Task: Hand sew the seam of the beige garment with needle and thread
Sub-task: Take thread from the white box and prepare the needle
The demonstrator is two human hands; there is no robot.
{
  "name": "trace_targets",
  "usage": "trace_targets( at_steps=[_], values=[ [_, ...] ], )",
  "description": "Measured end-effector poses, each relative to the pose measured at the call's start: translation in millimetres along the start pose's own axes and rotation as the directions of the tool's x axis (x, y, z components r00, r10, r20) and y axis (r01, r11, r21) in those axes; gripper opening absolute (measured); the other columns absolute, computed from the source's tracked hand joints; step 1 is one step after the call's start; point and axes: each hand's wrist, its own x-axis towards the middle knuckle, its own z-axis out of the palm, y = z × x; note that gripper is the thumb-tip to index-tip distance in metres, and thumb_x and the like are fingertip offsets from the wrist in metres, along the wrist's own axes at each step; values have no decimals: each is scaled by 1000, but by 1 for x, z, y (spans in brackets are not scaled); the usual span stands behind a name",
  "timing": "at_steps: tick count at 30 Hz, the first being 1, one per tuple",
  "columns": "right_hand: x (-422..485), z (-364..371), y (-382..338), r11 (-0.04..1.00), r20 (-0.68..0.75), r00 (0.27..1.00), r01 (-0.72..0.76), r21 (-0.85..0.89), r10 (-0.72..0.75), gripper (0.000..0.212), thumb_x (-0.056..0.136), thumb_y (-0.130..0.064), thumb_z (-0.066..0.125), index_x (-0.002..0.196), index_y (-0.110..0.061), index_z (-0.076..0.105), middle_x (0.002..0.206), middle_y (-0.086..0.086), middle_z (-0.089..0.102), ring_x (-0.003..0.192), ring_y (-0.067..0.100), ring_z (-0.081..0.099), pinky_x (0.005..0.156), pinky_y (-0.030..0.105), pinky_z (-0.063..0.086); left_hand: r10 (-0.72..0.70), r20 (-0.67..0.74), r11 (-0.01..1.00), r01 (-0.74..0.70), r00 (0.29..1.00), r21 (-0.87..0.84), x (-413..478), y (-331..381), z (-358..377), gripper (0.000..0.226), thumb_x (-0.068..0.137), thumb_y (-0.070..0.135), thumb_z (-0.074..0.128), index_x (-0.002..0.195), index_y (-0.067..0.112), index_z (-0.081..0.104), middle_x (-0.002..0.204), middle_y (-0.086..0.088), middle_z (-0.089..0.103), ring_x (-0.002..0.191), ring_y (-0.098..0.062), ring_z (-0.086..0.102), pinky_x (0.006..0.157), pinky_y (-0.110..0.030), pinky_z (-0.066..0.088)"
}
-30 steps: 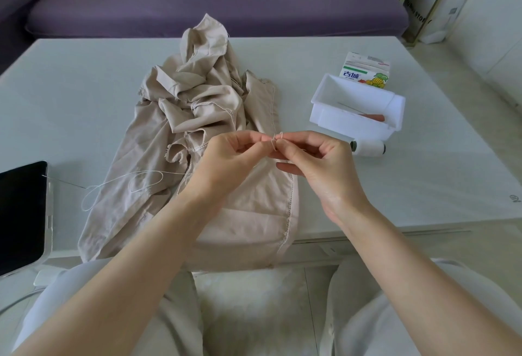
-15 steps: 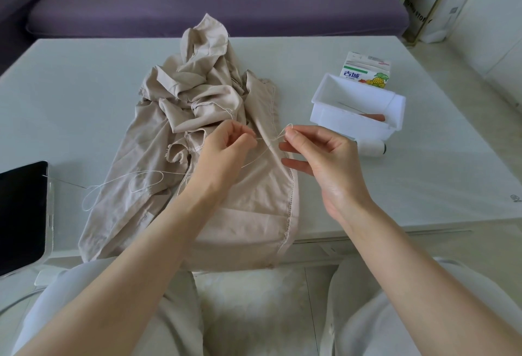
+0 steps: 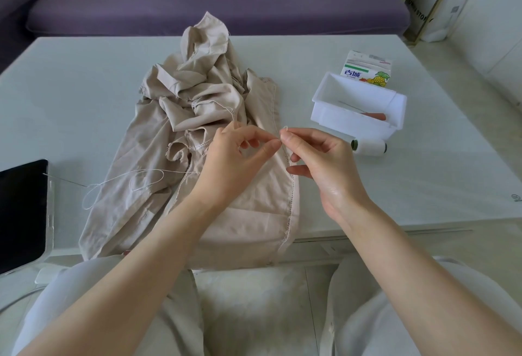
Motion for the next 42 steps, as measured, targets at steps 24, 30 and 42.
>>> trace_targets(
  at_steps=[24,30,42],
  values=[
    [21,-39,-14,650,206,908,-407,642,364,12,93,-8,52,85,-7,60,75,1,61,55,4,61,48,12,49,-119,30,881,119,992,-458,-6,-3,-32,21,97,9,47,76,12,48,91,-3,63,81,-10,54,74,-22,42],
    [16,-49,0,550,283,832,-534,643,477,6,82,-7,59,88,-6,59,66,1,57,50,7,57,46,14,50,9,226,356,208,974,-911,-12,-2,-48,15,87,19,52,72,16,48,72,3,61,78,-15,64,80,-25,53],
    [1,-77,-27,610,226,886,-446,655,405,44,46,12,84,83,0,64,72,3,62,56,11,62,48,19,51,-208,412,959,267,887,-91,-39,-32,-62,16,96,8,49,81,5,51,57,1,47,50,-12,39,51,-22,39]
  ],
)
